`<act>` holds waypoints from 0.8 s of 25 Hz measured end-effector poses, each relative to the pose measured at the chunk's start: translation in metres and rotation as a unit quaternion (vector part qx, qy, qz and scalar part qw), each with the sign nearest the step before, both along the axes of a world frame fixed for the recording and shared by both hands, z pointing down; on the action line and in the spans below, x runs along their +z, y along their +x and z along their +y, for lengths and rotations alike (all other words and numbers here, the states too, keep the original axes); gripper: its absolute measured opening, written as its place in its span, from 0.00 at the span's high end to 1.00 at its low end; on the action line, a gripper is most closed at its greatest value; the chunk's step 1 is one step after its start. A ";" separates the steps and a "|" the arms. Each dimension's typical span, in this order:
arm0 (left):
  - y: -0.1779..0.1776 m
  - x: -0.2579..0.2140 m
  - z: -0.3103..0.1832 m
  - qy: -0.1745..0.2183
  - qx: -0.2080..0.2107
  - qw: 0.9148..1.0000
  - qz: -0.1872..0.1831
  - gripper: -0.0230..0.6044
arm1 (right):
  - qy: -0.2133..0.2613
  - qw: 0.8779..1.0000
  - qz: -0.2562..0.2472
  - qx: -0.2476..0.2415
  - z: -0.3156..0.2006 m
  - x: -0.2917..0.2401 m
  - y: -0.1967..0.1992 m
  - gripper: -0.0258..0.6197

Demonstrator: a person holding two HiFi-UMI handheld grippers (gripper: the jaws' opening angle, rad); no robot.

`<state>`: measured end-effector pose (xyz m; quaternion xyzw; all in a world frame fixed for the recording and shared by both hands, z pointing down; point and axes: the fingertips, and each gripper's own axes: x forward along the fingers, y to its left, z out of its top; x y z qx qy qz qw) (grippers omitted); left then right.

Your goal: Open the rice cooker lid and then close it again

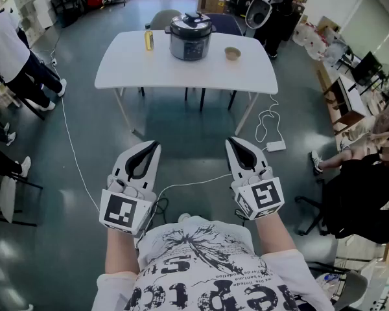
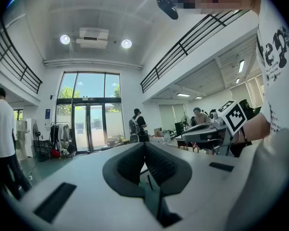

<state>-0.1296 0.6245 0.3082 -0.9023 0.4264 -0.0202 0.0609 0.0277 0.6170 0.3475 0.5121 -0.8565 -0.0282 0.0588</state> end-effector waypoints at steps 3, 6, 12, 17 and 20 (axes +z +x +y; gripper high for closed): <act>-0.002 0.007 -0.002 -0.001 0.002 1.000 0.000 0.94 | 0.001 1.000 0.002 -0.003 -0.002 0.008 -0.003 0.94; -0.006 0.006 -0.006 -0.002 0.004 1.000 0.002 0.94 | -0.003 1.000 -0.001 0.001 -0.006 0.008 -0.005 0.94; -0.023 0.001 -0.025 -0.011 -0.002 1.000 0.014 0.94 | -0.004 1.000 -0.015 0.003 -0.022 0.001 -0.018 0.94; -0.024 0.007 -0.033 -0.009 0.007 1.000 0.012 0.94 | 0.019 0.999 -0.048 -0.014 -0.037 -0.007 -0.028 0.25; -0.024 0.005 -0.040 -0.012 0.010 1.000 0.009 0.94 | 0.016 0.999 -0.046 0.002 -0.052 -0.012 -0.026 0.03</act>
